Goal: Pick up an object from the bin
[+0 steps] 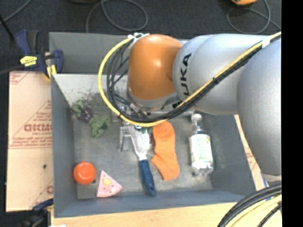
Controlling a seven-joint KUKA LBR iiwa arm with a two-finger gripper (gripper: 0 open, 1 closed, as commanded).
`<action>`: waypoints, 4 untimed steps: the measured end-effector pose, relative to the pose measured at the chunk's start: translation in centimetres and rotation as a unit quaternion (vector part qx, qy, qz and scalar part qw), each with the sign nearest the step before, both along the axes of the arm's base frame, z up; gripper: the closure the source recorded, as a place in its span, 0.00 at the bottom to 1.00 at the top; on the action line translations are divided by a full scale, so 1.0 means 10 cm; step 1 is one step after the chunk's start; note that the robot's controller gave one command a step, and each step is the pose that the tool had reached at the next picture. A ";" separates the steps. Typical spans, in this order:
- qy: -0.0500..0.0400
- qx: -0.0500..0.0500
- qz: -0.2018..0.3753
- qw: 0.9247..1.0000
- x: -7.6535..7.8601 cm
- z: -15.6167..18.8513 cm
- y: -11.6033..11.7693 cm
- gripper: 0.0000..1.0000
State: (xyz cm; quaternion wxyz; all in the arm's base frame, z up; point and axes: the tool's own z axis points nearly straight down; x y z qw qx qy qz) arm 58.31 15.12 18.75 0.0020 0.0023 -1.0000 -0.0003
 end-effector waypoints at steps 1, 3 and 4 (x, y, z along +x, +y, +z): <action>-0.004 0.001 -0.002 1.000 0.01 0.05 -0.01 0.00; -0.005 0.000 0.024 1.000 0.51 -0.93 0.21 0.00; -0.010 0.002 0.019 1.000 0.65 -1.09 0.15 0.00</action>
Offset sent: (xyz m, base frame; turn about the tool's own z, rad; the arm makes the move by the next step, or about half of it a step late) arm 0.0588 0.0313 -0.1175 0.1202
